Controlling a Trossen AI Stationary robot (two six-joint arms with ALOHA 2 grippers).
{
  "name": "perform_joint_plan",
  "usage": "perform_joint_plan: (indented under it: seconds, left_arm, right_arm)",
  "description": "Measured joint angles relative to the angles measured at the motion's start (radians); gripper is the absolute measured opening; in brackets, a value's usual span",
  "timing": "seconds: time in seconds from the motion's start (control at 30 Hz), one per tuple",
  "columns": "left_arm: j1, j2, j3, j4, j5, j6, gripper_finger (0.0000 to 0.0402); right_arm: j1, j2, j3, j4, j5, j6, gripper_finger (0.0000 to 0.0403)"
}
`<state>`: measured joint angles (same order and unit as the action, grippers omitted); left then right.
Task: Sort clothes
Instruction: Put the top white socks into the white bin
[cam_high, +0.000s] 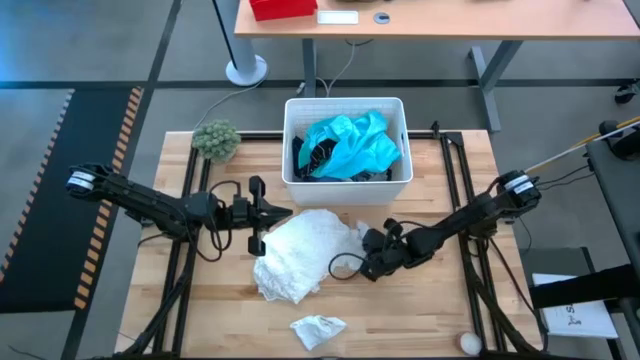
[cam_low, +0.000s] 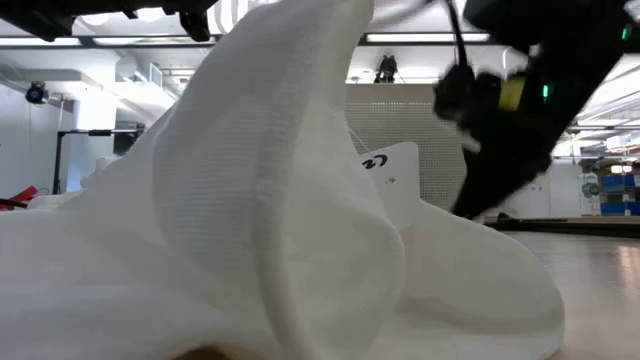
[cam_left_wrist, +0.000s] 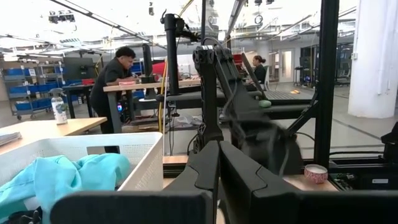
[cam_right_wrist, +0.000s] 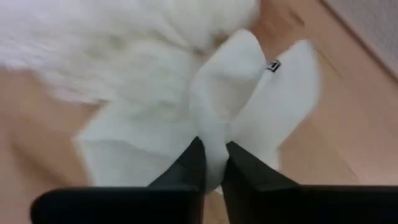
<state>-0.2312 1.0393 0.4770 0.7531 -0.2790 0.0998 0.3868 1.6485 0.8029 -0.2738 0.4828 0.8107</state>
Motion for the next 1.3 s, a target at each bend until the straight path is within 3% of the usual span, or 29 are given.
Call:
perform_joint_plan:
  seconds: [0.2,0.53,0.8,0.9,1.1,1.3]
  left_arm:
    - [-0.002,0.000,-0.001,0.001,0.000,-0.004,0.0000]
    - [-0.002,0.000,-0.002,0.006,0.000,-0.004,0.0000]
    - [-0.003,0.000,-0.002,0.008,0.000,-0.004,0.0000]
    - [-0.004,0.000,-0.002,0.009,0.000,-0.004,0.0000]
    - [-0.005,0.000,-0.002,0.009,0.000,-0.004,0.0000]
    - [-0.005,0.000,-0.002,0.009,0.000,0.005,0.0000]
  right_arm:
    - [0.059,-0.093,0.086,-0.069,0.039,-0.071,0.0024]
    - [0.140,-0.176,0.390,-0.325,0.334,-0.261,0.0008]
    - [0.065,-0.175,0.621,-0.350,0.554,-0.583,0.0008]
    - [-0.030,-0.179,0.695,-0.351,0.519,-0.663,0.0007]
    - [-0.271,-0.184,0.789,-0.358,0.262,-0.738,0.0007]
    - [-0.491,-0.181,0.801,-0.416,0.097,-0.711,0.0007]
